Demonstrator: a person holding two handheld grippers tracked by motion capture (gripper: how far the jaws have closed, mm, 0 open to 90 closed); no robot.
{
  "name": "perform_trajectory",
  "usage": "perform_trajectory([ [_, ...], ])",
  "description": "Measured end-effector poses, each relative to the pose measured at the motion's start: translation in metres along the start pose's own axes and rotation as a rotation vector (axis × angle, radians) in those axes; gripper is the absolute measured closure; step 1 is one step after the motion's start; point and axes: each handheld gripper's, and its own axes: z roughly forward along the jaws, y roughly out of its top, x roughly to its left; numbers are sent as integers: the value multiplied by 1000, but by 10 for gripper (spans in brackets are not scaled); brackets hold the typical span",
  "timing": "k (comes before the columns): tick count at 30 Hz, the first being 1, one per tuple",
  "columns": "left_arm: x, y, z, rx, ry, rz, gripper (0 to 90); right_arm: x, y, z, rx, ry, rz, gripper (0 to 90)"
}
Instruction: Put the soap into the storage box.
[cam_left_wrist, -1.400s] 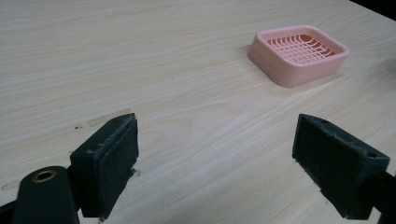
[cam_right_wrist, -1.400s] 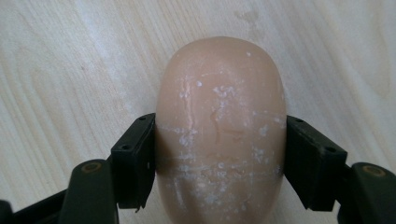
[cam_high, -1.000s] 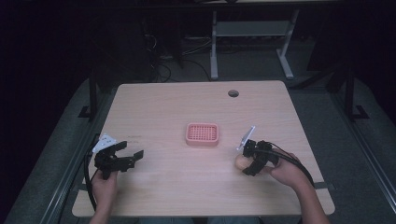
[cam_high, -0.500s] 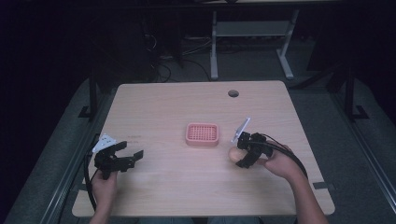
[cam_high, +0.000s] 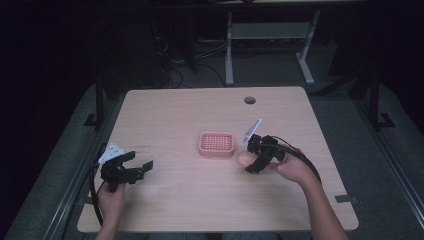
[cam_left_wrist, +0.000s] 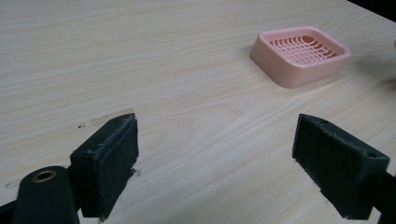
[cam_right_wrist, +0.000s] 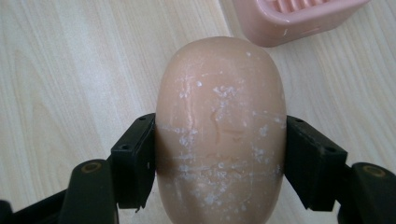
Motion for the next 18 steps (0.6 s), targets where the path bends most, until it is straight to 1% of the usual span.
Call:
perform_trajectory([
  [4, 0, 0, 0, 0, 0, 1, 142, -1, 4, 1, 7, 1, -6, 319],
  [8, 0, 0, 0, 2, 0, 1, 142, -1, 13, 0, 11, -3, -19, 319],
  [9, 0, 0, 0, 2, 0, 1, 142, -1, 14, 0, 5, -1, -27, 319],
  [11, 0, 0, 0, 1, -1, 0, 142, -2, 16, 0, 3, 5, -26, 319],
  [18, 0, 0, 0, -1, -2, 0, 142, -5, 23, -1, 12, 3, -34, 319],
])
